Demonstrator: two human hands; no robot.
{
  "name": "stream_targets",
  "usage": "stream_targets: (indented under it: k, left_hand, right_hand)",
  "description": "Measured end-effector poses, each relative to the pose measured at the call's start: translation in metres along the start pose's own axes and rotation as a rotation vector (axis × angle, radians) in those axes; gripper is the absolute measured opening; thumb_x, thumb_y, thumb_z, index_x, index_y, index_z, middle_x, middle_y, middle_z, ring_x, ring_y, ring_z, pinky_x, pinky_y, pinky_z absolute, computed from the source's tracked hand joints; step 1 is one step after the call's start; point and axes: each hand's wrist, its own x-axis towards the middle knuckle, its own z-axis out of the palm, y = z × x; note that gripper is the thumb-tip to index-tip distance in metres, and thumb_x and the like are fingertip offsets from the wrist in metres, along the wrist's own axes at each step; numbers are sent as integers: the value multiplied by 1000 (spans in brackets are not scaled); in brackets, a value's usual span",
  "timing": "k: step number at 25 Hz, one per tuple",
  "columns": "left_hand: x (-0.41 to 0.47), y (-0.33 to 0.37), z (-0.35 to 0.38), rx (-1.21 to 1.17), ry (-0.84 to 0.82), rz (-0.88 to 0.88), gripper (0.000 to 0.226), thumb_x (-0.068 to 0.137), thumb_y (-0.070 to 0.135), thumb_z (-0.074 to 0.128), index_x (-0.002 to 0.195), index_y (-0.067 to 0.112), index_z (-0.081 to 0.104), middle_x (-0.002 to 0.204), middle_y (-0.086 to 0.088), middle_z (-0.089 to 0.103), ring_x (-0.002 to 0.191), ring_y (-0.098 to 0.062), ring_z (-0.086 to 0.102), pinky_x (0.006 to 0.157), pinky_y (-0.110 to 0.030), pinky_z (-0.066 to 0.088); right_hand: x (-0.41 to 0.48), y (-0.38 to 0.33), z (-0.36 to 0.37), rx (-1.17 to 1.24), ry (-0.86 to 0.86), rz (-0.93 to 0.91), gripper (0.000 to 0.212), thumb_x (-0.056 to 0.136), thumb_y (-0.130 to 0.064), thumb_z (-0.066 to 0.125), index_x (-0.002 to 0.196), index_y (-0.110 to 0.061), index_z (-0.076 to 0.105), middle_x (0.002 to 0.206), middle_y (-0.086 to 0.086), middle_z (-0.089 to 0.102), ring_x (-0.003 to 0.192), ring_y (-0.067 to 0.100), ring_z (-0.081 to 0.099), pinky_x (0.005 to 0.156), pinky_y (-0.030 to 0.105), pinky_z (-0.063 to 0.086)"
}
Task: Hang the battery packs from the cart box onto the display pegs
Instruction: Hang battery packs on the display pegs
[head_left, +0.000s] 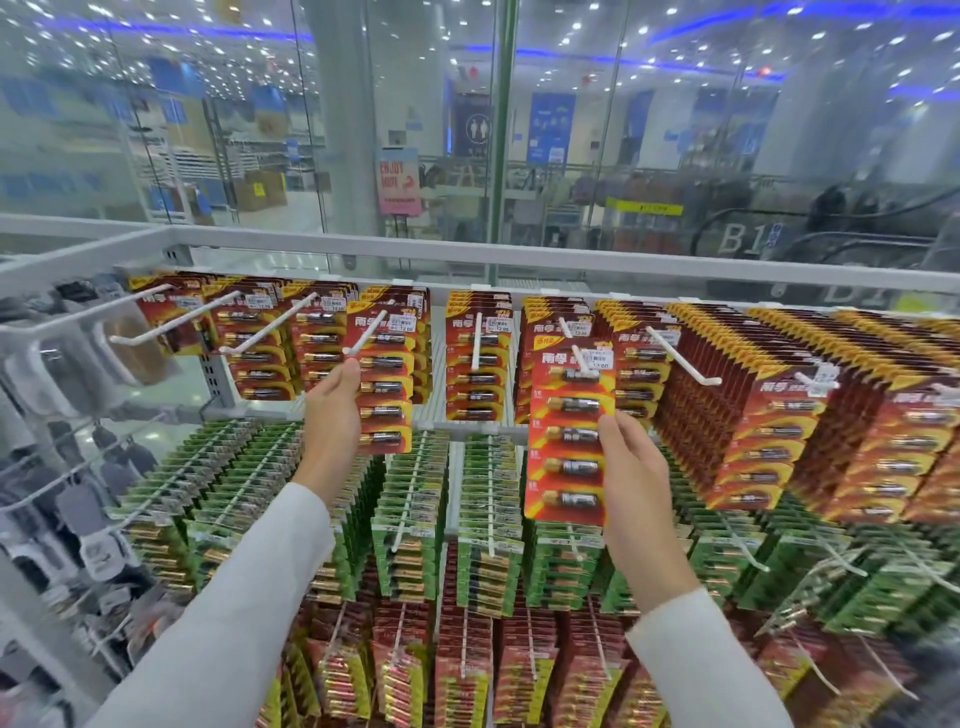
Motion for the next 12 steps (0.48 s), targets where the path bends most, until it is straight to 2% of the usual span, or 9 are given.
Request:
stream_targets:
  k: [3,5,8,10,12]
  left_hand:
    - [14,0,6,-3,-26,7,37,112,41,41,111,22,73,95,-4,81,85,-28,79,72,-43,62]
    - [23,0,9,-3,-32,18,37,112,39,41,113,19,72,94,-4,81,82,-25,79,68,-38,62]
    - [35,-2,12,-2,-25,9,34,112,39,43,113,21,71,92,0,81,83,-23,79,68,-38,62]
    - [41,-4,13,-15,-40,0,32,112,38,43,113,20,70,93,0,81,85,-24,79,71,-40,63]
    - [44,-6,14,-31,-42,3,32,112,37,44,114,19,70,93,0,81,86,-21,79,70,-37,63]
  right_hand:
    - [43,6,16,-76,50,-14,30,110,-36,43,103,-24,70,97,7,77,93,35,75,80,57,62]
    - [69,14,20,-107,79,-41,30,110,-36,42,101,-22,67,104,13,74,98,37,72,86,55,60]
    - [98,26,20,-150,99,-80,28,108,-41,43,101,-27,67,106,7,73,100,30,71,92,53,58]
    - [107,30,20,-156,106,-96,27,108,-40,42,99,-31,66,105,4,72,99,27,71,90,51,59]
    - [114,31,22,-169,116,-120,27,109,-38,42,102,-27,66,101,3,70,94,23,70,82,44,60]
